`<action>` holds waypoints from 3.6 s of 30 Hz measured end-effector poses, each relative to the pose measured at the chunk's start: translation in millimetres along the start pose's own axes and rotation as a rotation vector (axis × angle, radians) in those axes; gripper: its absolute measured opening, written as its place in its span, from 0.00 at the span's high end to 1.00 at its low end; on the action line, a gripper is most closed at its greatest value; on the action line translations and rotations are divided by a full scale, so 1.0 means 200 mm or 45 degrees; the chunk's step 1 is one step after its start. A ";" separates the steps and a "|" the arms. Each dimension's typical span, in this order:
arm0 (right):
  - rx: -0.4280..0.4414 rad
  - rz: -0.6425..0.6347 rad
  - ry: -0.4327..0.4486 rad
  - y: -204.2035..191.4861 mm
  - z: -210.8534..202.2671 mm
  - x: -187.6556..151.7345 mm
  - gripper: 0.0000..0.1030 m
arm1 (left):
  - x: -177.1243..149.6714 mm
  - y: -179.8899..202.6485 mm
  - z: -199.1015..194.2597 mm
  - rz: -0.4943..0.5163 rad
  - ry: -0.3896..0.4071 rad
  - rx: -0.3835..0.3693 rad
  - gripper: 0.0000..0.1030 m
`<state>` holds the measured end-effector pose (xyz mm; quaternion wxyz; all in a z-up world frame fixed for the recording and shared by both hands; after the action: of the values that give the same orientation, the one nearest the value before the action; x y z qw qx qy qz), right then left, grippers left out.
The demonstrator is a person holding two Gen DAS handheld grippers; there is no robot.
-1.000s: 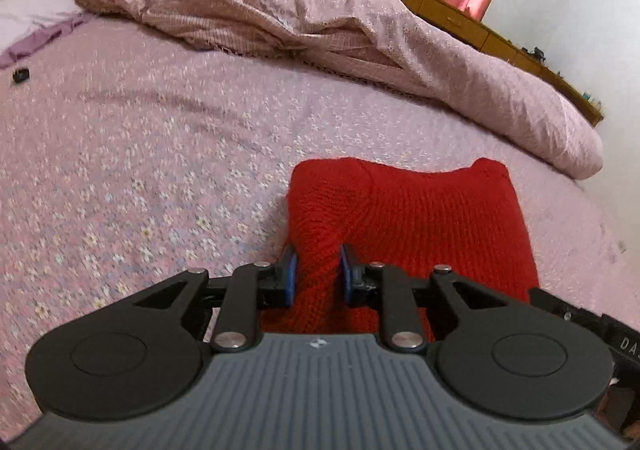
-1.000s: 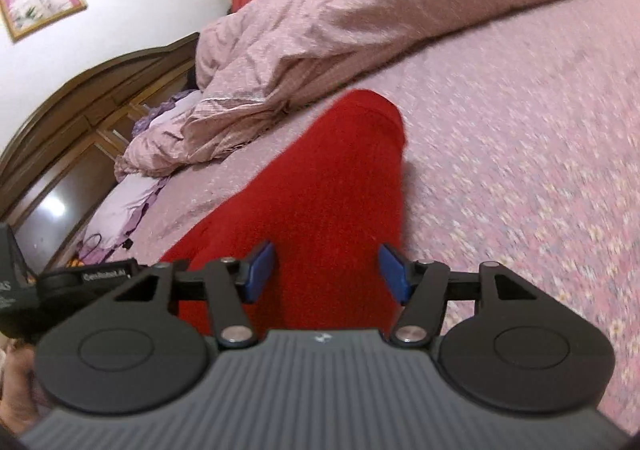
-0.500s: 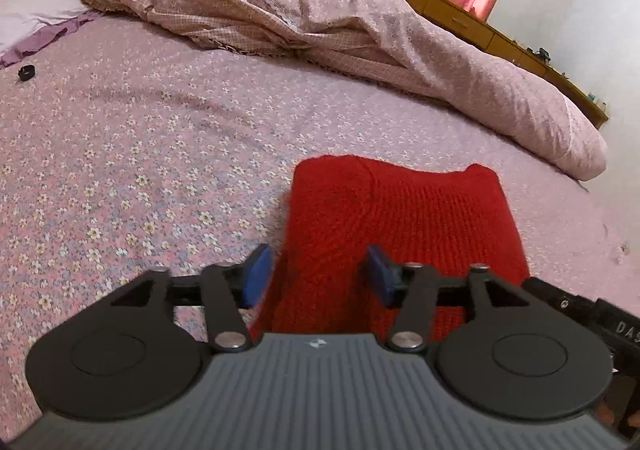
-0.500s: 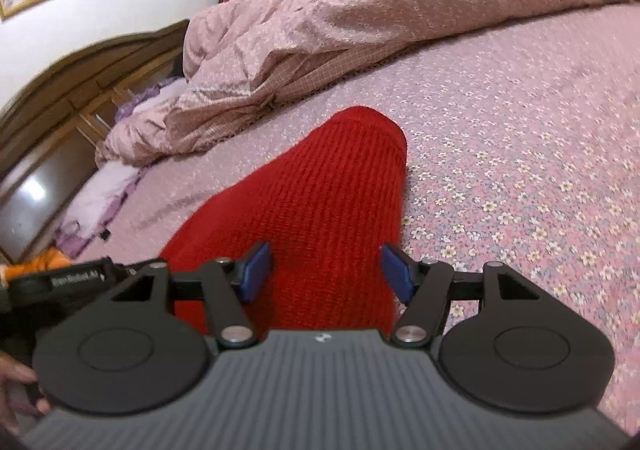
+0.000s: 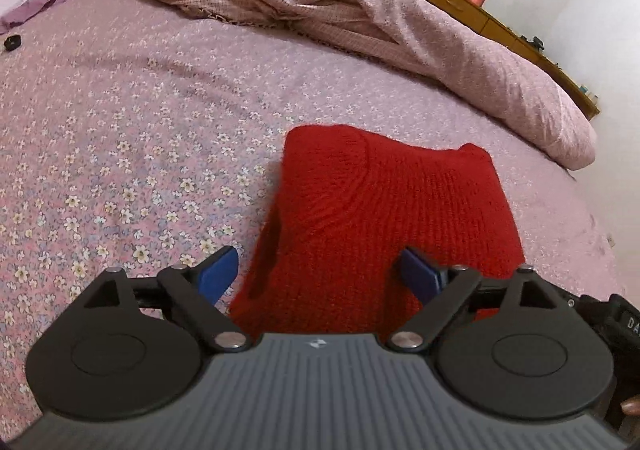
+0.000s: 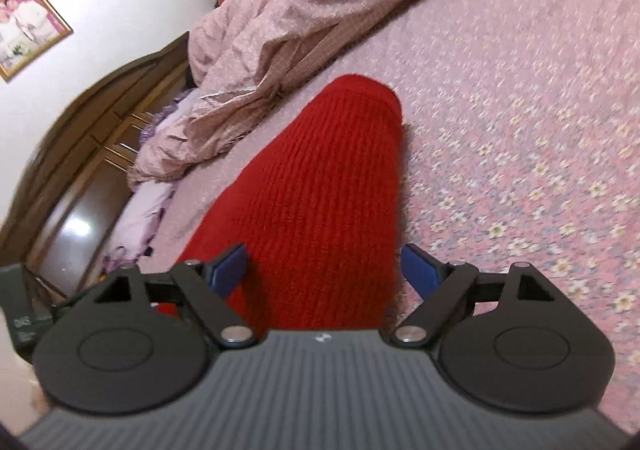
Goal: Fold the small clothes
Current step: 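Grasp the red bundle end with the right gripper and lift it, then fold the lifted end over the bundle with the right gripper and release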
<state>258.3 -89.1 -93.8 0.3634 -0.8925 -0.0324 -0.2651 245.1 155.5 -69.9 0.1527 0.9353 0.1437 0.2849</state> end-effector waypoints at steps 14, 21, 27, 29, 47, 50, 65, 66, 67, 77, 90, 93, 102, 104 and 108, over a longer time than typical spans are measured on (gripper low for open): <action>0.229 0.188 -0.130 0.06 0.21 0.03 0.07 | 0.01 -0.04 0.01 -0.012 -0.019 0.035 0.11; 0.250 0.169 -0.157 0.03 0.24 0.05 0.07 | 0.02 -0.04 0.01 -0.009 -0.009 0.054 0.11; 0.285 0.159 -0.130 0.00 0.23 0.06 0.21 | 0.02 -0.04 -0.01 -0.013 -0.001 0.076 0.11; 0.297 0.138 -0.100 -0.03 0.20 0.06 0.30 | 0.02 -0.04 -0.02 -0.009 0.004 0.090 0.12; 0.445 0.242 -0.025 -0.06 -0.17 0.05 0.44 | -0.11 0.21 -0.13 0.063 -0.006 -0.030 0.12; 0.436 0.264 -0.030 0.00 -0.26 0.01 0.44 | -0.18 0.33 -0.13 0.132 -0.029 -0.050 0.12; 0.202 0.357 -0.046 0.49 -0.47 -0.14 0.33 | -0.54 0.67 0.02 0.275 -0.190 -0.105 0.12; 0.177 0.361 -0.042 0.52 -0.47 -0.16 0.31 | -0.55 0.66 0.03 0.268 -0.200 -0.118 0.12; 0.146 0.354 -0.034 0.54 -0.48 -0.17 0.28 | -0.56 0.66 0.03 0.262 -0.213 -0.133 0.12; -0.213 0.031 0.146 0.42 -0.75 -0.19 0.32 | -0.60 0.67 -0.03 0.285 -0.152 -0.055 0.11; -0.177 -0.033 0.120 0.29 -0.63 -0.34 0.73 | -0.66 0.54 -0.01 0.319 -0.146 0.115 0.10; -0.217 -0.086 0.124 0.27 -0.61 -0.36 0.73 | -0.68 0.53 -0.02 0.311 -0.140 0.120 0.10; -0.273 -0.082 0.213 0.20 -0.72 -0.40 0.65 | -0.72 0.60 -0.16 0.348 -0.101 0.125 0.11; -0.278 -0.068 0.231 0.19 -0.75 -0.42 0.42 | -0.74 0.62 -0.19 0.355 -0.095 0.130 0.10; -0.331 -0.105 0.269 0.16 -0.84 -0.46 0.37 | -0.76 0.64 -0.25 0.371 -0.084 0.176 0.07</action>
<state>112.0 -211.0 -59.5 0.2351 -0.8971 0.0037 -0.3740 118.5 -6.2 -58.2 0.0499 0.9634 0.0208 0.2625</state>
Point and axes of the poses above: each gripper's, at about its wrist camera, not at the fingertips, and z roughly the way its jaws point, y to its right, x to its top, the point moved 10 cm from there along z, roughly the way its jaws point, and after that the axes turned 13 degrees about -y, right-handed, at the moved point
